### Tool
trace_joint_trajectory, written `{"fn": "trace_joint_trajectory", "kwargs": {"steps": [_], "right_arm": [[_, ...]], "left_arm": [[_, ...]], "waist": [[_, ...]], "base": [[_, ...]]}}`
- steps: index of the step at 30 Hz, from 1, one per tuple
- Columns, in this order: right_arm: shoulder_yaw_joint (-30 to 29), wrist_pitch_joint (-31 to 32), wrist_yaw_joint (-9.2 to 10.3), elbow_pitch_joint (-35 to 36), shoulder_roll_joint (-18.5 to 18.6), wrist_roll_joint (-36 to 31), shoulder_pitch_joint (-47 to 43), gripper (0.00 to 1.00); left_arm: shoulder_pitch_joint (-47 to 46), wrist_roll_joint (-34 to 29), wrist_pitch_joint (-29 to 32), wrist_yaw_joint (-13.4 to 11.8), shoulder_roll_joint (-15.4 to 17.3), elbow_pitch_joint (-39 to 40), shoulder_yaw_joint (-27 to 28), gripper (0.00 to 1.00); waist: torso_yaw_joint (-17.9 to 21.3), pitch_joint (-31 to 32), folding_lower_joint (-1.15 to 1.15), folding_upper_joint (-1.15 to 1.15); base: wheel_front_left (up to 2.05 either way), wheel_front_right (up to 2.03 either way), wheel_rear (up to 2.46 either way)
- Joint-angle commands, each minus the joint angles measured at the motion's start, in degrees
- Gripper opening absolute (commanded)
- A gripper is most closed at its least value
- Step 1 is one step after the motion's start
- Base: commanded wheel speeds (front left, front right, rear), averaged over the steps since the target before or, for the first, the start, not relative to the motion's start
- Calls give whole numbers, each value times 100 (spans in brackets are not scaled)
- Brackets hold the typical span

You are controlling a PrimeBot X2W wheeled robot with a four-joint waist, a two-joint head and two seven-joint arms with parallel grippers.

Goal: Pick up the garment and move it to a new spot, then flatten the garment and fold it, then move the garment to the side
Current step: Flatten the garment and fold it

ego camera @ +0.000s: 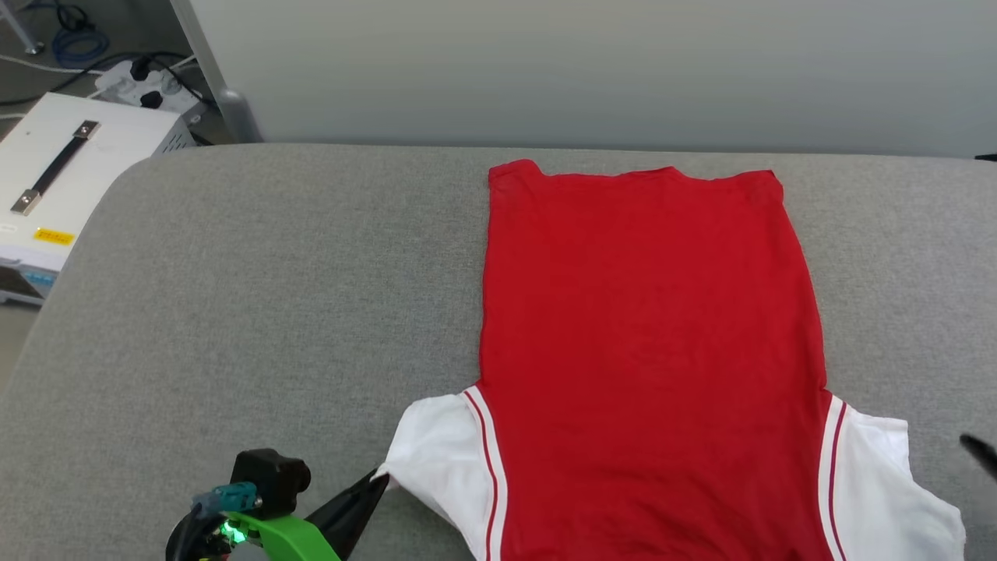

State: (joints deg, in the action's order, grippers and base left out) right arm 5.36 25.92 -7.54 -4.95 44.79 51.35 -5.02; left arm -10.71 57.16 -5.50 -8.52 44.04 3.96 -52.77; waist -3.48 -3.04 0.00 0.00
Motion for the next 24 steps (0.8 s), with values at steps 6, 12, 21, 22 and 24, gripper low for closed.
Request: {"fn": "trace_joint_trajectory", "kwargs": {"steps": [6,12,21,22,24], "right_arm": [[-714,1027,5,736,-151,-253,1221,100],[-872,2033,5,709,-225,-797,2568,100],[-671,3469,5,-455,-291,-1657,4848,100],[-666,3545,5,-572,-308,-1719,4995,100],[-665,3643,5,-807,-335,-1854,5303,100]], "left_arm": [[-190,-167,375,-418,299,1057,102,0],[-326,-293,537,-687,332,1780,138,0],[-640,-604,672,-788,234,2367,83,0],[-657,-623,673,-790,208,2389,73,0],[-682,-639,659,-801,142,2426,62,0]], "waist": [[-444,-1026,0,0],[-867,-1763,0,0],[-1491,-2800,0,0],[-1534,-2858,0,0],[-1629,-2989,0,0]], "base": [[0,0,0],[0,0,0],[0,0,0],[0,0,0],[0,0,0]]}}
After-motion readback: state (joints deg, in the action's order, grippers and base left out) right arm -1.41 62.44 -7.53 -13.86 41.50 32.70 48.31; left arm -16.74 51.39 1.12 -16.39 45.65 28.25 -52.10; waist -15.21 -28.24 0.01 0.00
